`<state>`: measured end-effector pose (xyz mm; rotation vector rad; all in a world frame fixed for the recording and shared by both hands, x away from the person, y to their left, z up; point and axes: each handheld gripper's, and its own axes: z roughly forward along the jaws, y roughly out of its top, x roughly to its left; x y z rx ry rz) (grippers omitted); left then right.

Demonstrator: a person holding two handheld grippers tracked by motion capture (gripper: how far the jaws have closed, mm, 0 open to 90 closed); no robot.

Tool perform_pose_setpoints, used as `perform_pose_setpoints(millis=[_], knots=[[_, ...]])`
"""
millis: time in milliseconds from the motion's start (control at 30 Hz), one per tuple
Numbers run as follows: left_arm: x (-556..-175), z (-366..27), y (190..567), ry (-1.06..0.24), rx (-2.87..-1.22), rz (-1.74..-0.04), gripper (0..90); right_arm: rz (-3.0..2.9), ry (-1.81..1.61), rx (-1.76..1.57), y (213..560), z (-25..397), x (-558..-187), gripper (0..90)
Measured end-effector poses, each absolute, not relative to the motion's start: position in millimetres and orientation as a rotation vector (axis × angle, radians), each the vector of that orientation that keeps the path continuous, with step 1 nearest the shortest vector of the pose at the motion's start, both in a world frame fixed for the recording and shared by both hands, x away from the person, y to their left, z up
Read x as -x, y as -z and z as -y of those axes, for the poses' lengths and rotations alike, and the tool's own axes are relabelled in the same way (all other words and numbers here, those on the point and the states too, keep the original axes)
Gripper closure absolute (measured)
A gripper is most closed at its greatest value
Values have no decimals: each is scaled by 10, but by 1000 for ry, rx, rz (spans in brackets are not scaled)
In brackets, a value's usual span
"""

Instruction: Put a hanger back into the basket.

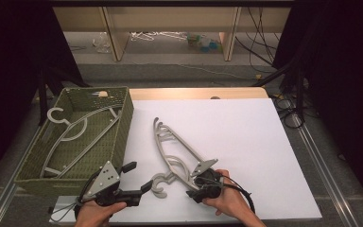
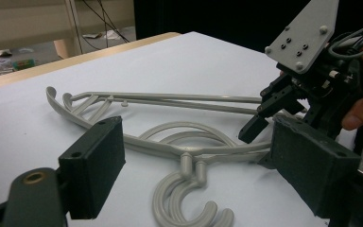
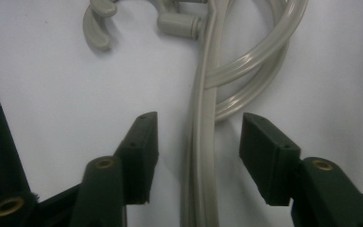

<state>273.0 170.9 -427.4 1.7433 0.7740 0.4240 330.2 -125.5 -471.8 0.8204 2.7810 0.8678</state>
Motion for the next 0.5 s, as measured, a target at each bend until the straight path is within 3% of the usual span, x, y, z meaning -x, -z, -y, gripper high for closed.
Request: perform_pose_setpoints(millis=[400, 500], knots=[[-2743, -1730, 4276, -424, -1747, -771, 188, -2853, -805, -848, 4681, 1229, -3346, 797], [-2752, -1745, 4274, -439, -1757, -754, 189, -2863, -790, -815, 4656, 1230, -3340, 804]])
